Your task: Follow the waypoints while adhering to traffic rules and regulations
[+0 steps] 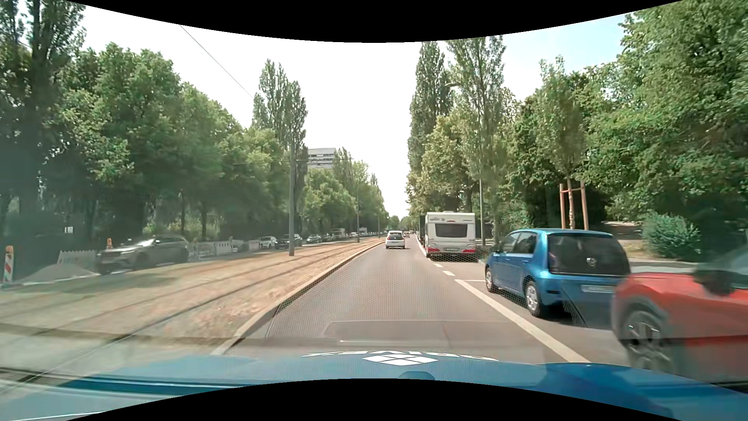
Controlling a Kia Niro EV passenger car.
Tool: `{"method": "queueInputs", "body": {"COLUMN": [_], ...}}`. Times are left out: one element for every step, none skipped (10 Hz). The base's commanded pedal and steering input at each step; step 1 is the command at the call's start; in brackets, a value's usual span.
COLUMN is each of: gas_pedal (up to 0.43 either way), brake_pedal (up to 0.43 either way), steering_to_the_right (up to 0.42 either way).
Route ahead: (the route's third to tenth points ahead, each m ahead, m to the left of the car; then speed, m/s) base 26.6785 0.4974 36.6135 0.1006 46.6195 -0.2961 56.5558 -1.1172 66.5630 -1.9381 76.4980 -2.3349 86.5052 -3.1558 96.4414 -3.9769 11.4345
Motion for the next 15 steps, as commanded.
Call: {"method": "queueInputs", "body": {"gas_pedal": [0.169, 0.169, 0.177, 0.189, 0.189, 0.189, 0.189, 0.189, 0.189, 0.177, 0.177, 0.177, 0.177, 0.177, 0.177], "brake_pedal": [0.000, 0.000, 0.000, 0.000, 0.000, 0.000, 0.000, 0.000, 0.000, 0.000, 0.000, 0.000, 0.000, 0.000, 0.000], "steering_to_the_right": [-0.003, -0.003, -0.003, 0.000, 0.001, 0.002, 0.003, 0.004, 0.006, 0.007, 0.009, 0.010, 0.011, 0.010, 0.010]}}
